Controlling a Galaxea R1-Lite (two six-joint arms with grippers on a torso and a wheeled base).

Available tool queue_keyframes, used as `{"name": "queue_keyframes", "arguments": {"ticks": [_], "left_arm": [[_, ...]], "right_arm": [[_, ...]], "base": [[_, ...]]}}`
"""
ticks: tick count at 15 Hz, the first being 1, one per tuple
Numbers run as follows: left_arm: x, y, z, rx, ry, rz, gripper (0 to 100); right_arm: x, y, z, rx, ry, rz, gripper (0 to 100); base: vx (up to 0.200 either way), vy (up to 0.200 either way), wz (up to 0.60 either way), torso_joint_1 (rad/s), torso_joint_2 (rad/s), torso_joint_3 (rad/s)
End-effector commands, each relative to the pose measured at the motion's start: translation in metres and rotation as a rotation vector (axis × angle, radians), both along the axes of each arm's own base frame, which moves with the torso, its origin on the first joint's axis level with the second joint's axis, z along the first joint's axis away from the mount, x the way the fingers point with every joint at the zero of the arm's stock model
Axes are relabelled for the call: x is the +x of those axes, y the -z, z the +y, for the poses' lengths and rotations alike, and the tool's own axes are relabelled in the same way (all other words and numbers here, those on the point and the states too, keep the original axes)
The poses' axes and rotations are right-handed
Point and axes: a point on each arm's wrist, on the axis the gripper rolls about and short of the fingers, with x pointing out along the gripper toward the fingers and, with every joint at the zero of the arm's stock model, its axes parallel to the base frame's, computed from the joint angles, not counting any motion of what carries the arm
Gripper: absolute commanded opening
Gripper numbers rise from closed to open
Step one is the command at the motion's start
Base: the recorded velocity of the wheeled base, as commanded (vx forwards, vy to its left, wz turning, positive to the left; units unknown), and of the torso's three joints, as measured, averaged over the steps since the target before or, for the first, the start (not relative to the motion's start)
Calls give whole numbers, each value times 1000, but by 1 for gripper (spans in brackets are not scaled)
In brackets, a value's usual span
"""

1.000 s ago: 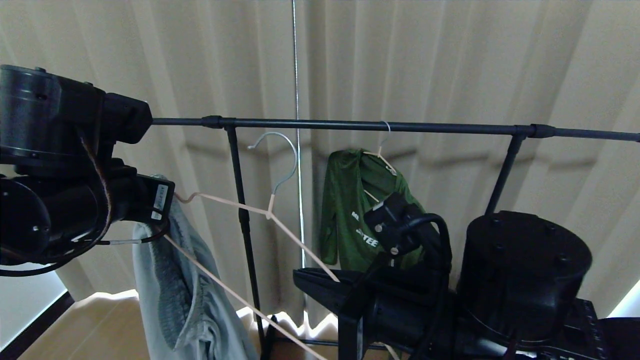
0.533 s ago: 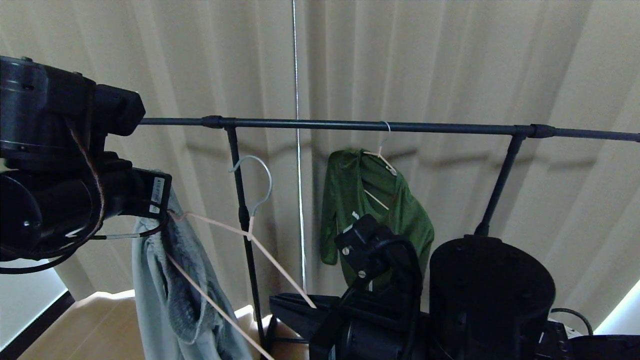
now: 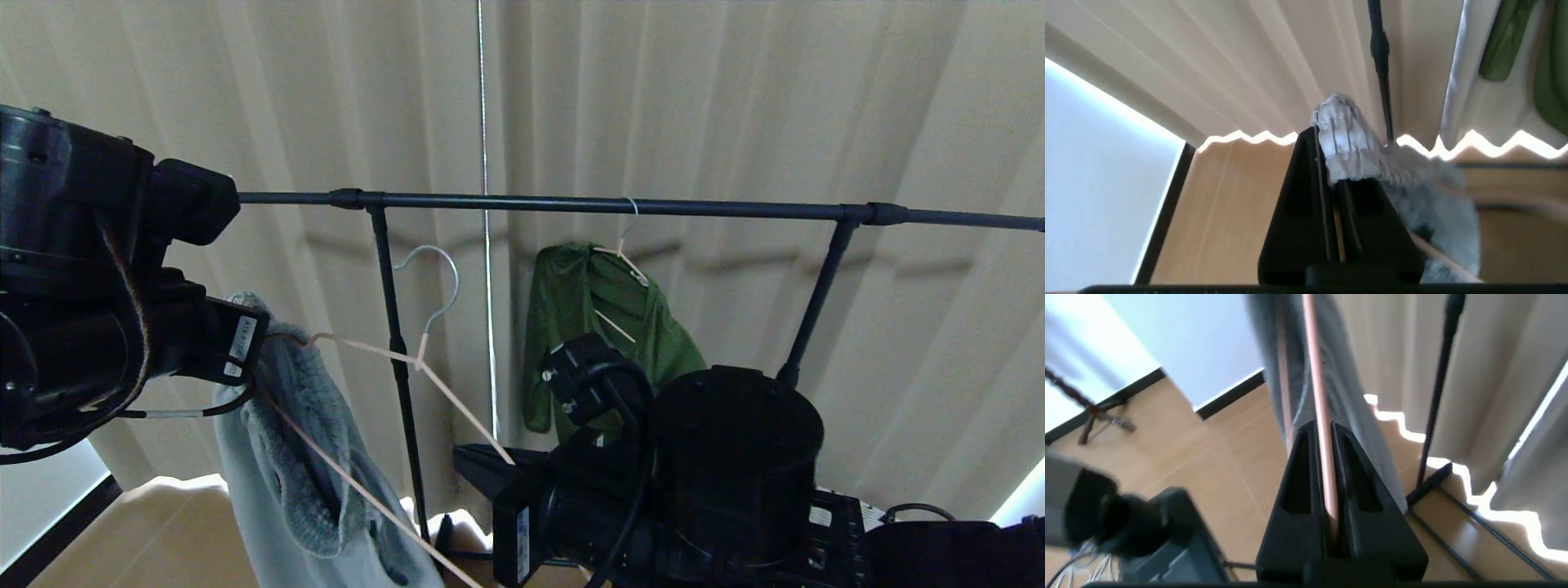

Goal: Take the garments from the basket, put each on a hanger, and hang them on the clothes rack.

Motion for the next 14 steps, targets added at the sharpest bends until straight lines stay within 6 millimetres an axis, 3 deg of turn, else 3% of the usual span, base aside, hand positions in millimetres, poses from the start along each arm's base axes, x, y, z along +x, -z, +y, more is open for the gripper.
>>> {"name": "queue_keyframes", "arguments": {"ticks": [1, 10, 14], "left_arm": [[-8, -3, -4, -8, 28, -7, 0], [-31, -17, -45, -88, 247, -52, 0], [-35, -24, -50, -187, 450, -39, 0]], "right_arm": [[8, 0, 3, 13, 19, -3, 0], [16, -1, -2, 9, 48, -18, 0], [28, 1, -26, -75, 90, -90, 0]], "base": [[0, 0, 0, 0, 0, 0], [0, 0, 0, 0, 0, 0], [0, 0, 0, 0, 0, 0]]}}
